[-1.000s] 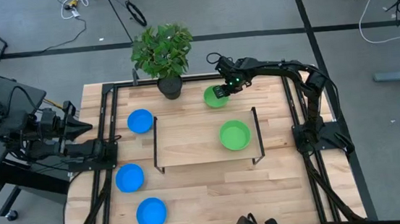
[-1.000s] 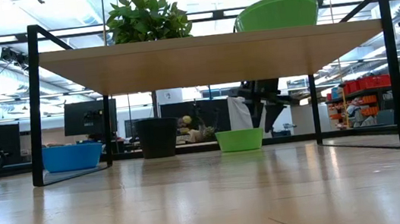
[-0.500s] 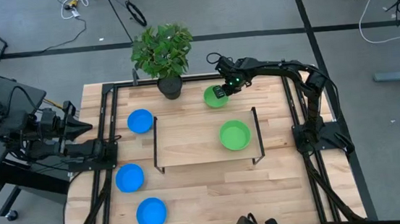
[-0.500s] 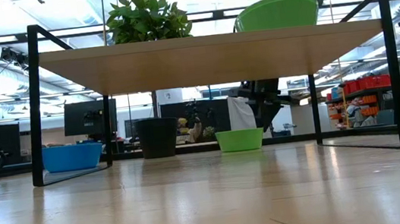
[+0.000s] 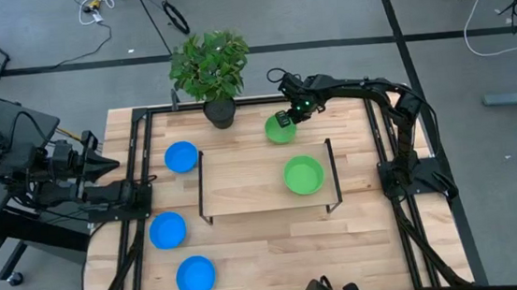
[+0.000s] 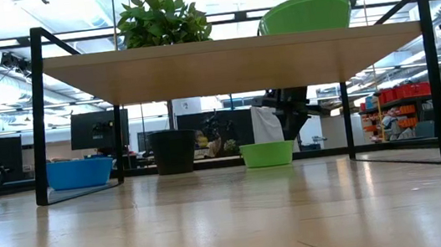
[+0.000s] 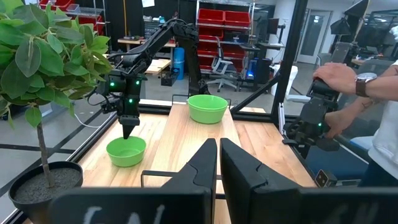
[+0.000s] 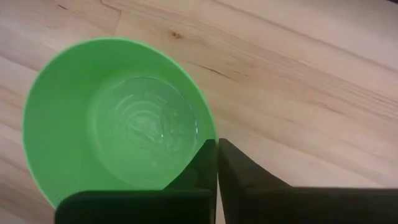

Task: Pick & Place Mini bowls
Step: Stack the green bowl on the green bowls on the shelf

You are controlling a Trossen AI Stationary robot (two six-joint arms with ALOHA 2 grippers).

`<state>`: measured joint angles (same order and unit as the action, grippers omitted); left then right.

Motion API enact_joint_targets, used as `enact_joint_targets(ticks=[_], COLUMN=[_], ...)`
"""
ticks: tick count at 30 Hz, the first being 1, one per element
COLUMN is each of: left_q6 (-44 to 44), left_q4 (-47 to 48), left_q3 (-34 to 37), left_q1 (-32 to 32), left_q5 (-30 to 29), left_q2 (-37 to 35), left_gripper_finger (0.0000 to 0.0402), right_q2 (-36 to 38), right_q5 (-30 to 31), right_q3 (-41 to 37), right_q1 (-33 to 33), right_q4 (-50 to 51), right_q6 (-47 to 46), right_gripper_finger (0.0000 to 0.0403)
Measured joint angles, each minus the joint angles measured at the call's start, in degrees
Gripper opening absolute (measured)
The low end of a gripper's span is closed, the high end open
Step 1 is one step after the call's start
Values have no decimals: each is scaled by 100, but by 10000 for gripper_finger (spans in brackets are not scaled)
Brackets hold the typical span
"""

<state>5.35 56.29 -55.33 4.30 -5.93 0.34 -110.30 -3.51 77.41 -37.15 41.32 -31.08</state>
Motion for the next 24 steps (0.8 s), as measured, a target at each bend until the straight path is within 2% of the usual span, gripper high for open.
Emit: enact_joint_targets(ticks=[12,24], left_q6=[2,0], left_q4=[-1,0], left_q3=[1,0], left_q1=[1,0], left_q5=[-1,-2], left_q2=[0,0], left_gripper_finger=[23,23], right_q2=[46,665], right_q5=[5,24], right_q3=[0,7], right_q1=[-72,-184], right_q4=[35,55], right_q6=[0,3], right_gripper_finger=[1,0])
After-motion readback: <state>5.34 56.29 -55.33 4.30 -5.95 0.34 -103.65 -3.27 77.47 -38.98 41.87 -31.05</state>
